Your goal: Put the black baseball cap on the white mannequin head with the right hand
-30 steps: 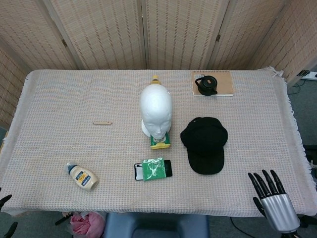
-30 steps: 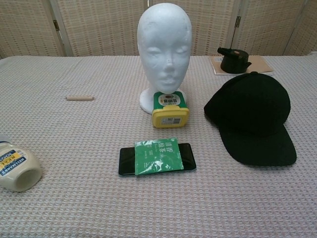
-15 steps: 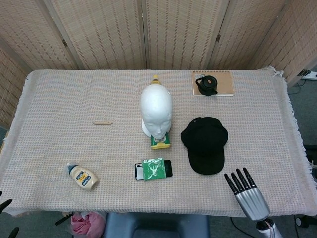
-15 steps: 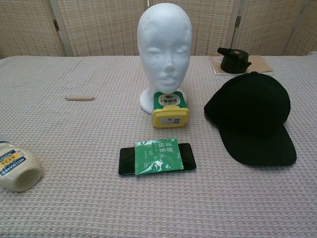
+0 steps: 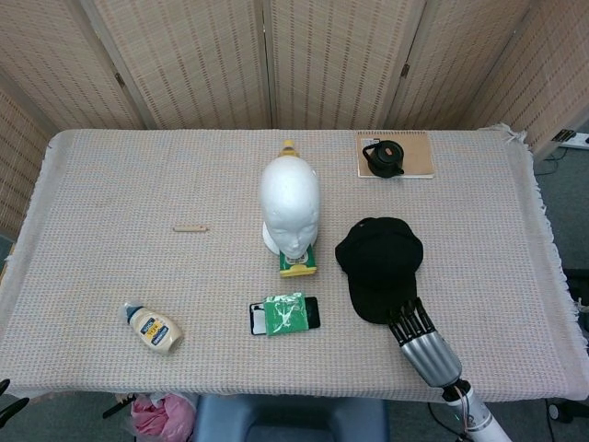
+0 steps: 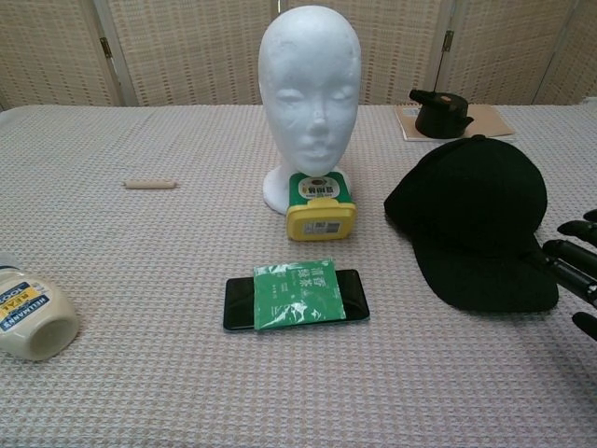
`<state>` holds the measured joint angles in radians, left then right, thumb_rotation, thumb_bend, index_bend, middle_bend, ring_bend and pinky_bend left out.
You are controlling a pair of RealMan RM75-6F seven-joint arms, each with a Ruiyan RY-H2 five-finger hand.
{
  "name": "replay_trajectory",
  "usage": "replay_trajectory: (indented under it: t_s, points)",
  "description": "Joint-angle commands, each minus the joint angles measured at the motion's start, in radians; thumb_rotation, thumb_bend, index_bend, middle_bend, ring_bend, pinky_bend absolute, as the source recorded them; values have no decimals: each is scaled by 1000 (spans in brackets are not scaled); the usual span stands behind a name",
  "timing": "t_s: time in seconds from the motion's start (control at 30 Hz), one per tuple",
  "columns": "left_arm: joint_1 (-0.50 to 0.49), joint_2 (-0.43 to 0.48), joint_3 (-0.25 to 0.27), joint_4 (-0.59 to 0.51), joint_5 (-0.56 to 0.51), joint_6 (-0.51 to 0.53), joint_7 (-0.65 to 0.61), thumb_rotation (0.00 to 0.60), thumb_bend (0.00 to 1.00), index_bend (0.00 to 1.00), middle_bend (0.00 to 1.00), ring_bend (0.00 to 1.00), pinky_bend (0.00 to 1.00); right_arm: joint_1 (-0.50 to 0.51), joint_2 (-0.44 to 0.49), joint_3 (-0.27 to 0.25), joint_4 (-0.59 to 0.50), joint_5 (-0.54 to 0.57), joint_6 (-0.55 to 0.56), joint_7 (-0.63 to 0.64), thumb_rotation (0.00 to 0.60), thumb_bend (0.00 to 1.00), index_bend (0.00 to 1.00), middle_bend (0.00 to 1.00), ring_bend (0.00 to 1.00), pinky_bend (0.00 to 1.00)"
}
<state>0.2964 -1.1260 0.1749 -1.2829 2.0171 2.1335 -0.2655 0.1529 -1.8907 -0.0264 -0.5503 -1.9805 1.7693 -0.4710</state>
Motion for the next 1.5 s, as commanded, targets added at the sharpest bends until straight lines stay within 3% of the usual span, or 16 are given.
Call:
replay_trajectory:
  t_s: [0.03,0.43,1.13,1.5]
  points:
    - [5,2,2,5,-5,12,-13,600,305,202,71,42,136,22,-4,-17,-5,0,-14,-42,600,209,267,355,264,259]
    - [2,9,2,13,-23,18,-36,600,304,202,77,41,136,30,-32,-56,19,38,-82,-72,600,209,268,355,266,260]
    - [18,6,-8,16,-56,36,-34,600,305,202,78,42,136,91,-189,-39,196,136,-149,-37,600,209,280,363,282,271]
    - [27,1,-19,14,-75,47,-28,600,305,203,82,42,136,108,-251,-23,284,183,-101,23,600,226,377,437,378,391]
